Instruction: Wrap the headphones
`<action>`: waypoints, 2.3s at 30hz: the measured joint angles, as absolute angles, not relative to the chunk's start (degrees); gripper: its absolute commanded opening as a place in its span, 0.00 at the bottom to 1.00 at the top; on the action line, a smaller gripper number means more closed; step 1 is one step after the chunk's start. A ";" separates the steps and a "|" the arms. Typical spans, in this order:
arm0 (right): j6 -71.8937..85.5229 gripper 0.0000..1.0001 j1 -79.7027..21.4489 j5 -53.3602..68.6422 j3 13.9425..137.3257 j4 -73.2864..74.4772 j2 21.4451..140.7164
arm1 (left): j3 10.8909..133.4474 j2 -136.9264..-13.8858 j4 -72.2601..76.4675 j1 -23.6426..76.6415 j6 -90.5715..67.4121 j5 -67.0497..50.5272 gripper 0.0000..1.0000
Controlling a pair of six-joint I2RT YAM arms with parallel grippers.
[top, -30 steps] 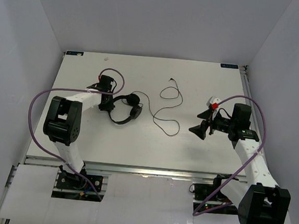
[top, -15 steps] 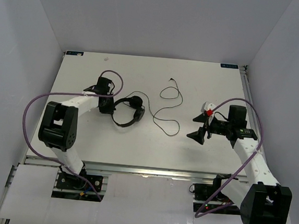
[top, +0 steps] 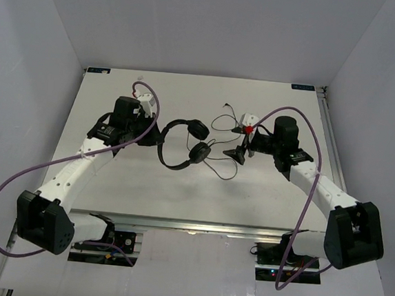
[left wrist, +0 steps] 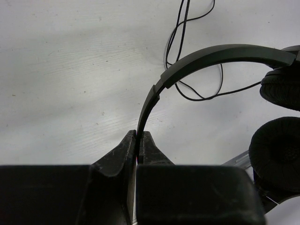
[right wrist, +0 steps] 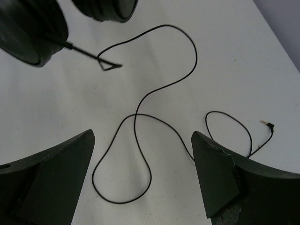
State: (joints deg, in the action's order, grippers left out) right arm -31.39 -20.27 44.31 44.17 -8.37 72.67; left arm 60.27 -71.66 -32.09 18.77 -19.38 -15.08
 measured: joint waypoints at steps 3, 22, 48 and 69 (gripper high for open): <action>-27.80 0.90 -20.30 47.49 47.18 -12.62 75.81 | 62.00 -69.95 -34.82 18.85 -19.48 -15.96 0.00; -32.50 0.90 -23.28 66.97 57.80 -16.69 83.58 | 81.60 -64.63 -44.04 18.87 -23.77 -24.34 0.00; -19.32 0.49 -29.22 64.85 49.20 -28.45 82.54 | 91.07 -66.55 -32.57 18.90 -37.90 -29.38 0.00; -14.32 0.76 -27.55 61.87 47.90 -30.55 80.84 | 92.22 -66.36 -31.55 18.90 -38.35 -28.12 0.00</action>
State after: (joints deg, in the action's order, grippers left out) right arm -14.32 -27.55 61.87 47.90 -30.55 80.84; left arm 92.22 -66.36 -31.55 18.90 -38.35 -28.12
